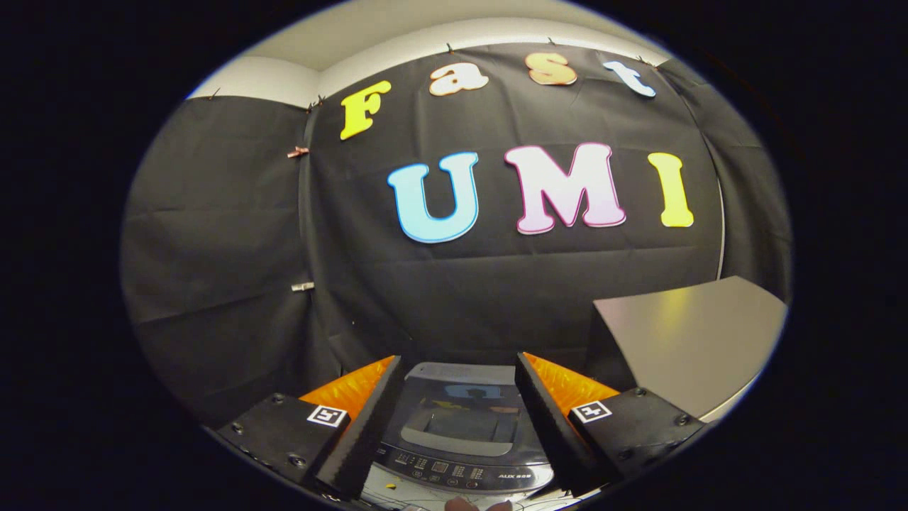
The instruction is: Put the clothes into the washing machine and then close the washing machine lid.
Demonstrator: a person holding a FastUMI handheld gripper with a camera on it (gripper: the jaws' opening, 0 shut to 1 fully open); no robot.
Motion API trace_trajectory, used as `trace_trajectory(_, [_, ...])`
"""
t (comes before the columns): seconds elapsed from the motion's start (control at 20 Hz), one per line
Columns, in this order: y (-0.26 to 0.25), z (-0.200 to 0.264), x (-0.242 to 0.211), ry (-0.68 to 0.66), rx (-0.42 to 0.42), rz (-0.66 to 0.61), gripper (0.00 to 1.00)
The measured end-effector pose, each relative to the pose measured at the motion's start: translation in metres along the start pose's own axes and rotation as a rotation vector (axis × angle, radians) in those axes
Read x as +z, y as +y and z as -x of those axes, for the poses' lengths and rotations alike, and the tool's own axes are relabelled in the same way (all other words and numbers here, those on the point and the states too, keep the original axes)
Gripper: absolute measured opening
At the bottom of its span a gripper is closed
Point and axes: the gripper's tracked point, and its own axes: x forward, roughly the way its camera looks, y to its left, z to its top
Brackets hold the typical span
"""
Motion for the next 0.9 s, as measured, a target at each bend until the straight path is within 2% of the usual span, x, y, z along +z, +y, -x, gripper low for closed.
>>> trace_trajectory(0.2, [-0.017, 0.04, 0.034, -0.06, -0.002, 0.003, 0.99])
trace_trajectory(0.55, [-0.062, 0.112, 0.085, -0.189, -0.077, 0.081, 0.99])
trace_trajectory(0.9, [-0.085, 0.151, 0.106, -0.228, -0.11, 0.084, 0.98])
